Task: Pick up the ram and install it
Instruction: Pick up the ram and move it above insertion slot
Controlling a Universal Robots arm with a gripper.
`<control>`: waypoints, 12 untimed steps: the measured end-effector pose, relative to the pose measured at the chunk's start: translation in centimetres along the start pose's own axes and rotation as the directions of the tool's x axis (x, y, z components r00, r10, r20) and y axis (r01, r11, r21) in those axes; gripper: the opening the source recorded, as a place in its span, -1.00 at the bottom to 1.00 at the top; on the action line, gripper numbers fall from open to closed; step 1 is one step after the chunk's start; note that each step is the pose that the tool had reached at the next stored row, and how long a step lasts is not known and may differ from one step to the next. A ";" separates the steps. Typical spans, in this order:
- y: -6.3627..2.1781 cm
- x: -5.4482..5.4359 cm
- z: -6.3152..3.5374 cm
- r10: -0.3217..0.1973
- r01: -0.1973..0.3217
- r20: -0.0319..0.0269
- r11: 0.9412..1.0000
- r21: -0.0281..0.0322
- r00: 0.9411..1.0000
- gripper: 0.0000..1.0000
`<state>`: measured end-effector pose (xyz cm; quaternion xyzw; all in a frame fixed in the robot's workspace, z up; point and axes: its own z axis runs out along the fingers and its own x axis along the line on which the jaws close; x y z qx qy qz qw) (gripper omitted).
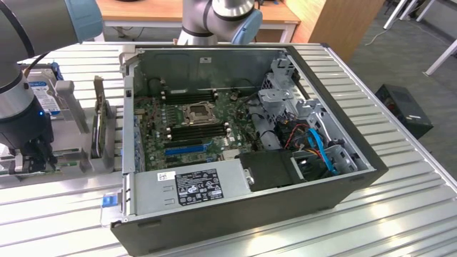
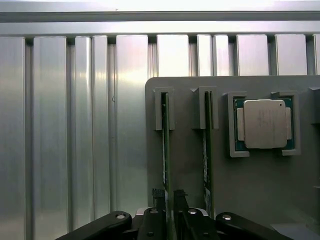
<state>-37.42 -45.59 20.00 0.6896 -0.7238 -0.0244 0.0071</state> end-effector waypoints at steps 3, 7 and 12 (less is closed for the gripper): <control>0.00 0.0 0.00 0.000 0.000 0.000 1.000 0.000 1.000 -0.73; 0.00 0.0 0.00 0.000 0.000 0.000 1.000 0.000 1.000 -0.76; 0.00 0.0 -0.01 0.000 0.000 0.000 1.000 0.000 1.000 -0.76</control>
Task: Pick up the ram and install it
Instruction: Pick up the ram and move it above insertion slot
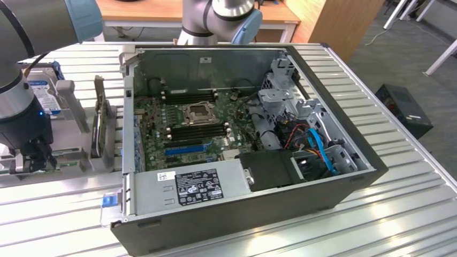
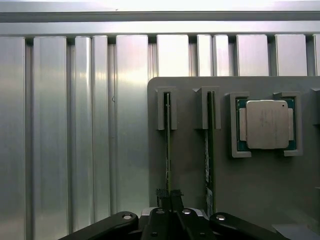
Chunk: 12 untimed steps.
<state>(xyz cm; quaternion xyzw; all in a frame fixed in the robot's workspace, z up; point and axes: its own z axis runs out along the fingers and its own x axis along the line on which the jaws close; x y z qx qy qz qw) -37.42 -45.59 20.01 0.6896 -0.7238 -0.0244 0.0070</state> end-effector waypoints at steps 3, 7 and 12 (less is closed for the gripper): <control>0.01 0.0 -0.19 0.000 0.000 0.000 1.000 0.000 1.000 -0.76; 0.02 0.0 -0.54 0.000 0.000 0.000 1.000 0.000 1.000 -0.76; 0.04 0.0 -0.87 -0.005 0.005 0.000 1.000 0.000 1.000 -0.76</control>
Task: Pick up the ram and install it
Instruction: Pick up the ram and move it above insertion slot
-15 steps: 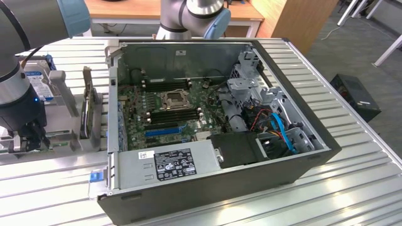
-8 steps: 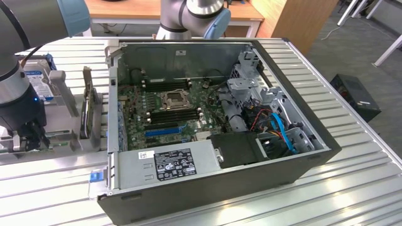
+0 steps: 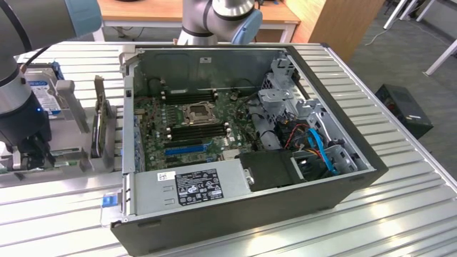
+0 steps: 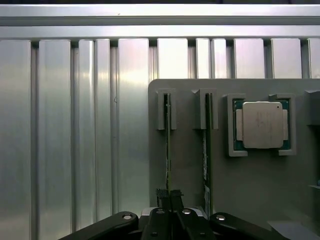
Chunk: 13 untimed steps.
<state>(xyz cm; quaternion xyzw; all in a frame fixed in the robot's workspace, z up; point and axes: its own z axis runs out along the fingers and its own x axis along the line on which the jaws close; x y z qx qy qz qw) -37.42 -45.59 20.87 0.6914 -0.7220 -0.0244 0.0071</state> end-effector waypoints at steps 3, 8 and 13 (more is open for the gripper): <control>0.01 0.0 -0.14 -0.002 0.002 0.000 1.000 0.000 1.000 -0.76; 0.03 0.0 -0.70 -0.002 0.002 0.000 1.000 0.000 1.000 -0.76; 0.07 0.0 -1.46 -0.003 0.003 0.000 1.000 0.000 1.000 -0.76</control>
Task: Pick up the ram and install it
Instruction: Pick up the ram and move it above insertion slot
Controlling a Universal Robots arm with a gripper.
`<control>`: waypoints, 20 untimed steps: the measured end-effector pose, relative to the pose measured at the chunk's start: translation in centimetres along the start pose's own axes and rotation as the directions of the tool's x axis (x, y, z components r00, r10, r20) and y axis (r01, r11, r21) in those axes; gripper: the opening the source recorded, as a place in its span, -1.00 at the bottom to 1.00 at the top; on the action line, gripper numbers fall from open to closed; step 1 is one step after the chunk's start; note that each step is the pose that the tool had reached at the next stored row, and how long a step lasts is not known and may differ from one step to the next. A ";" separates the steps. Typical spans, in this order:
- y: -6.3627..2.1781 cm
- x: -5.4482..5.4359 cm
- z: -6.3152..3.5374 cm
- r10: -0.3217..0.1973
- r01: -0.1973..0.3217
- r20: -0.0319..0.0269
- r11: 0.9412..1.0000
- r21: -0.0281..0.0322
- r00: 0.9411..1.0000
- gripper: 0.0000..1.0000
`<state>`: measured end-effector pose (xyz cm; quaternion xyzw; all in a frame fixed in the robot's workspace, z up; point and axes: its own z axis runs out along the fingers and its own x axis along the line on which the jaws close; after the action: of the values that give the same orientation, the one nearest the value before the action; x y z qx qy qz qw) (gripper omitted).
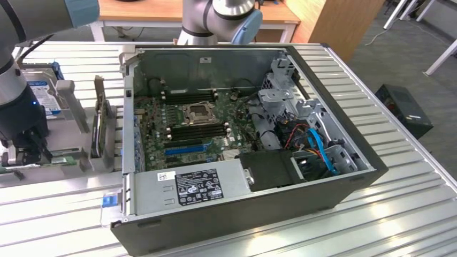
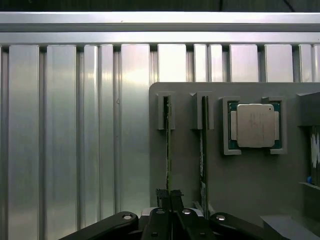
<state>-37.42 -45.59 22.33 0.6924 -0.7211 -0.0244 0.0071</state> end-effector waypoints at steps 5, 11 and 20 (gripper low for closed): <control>0.04 0.0 -0.89 0.000 0.000 0.000 1.000 0.000 1.000 -0.76; 0.08 -0.1 -2.14 0.000 0.000 0.000 1.000 0.000 1.000 -0.76; 0.16 -0.1 -4.49 -0.001 0.001 0.000 1.000 0.000 1.000 -0.76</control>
<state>-37.37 -45.59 26.83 0.6926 -0.7208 -0.0244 0.0072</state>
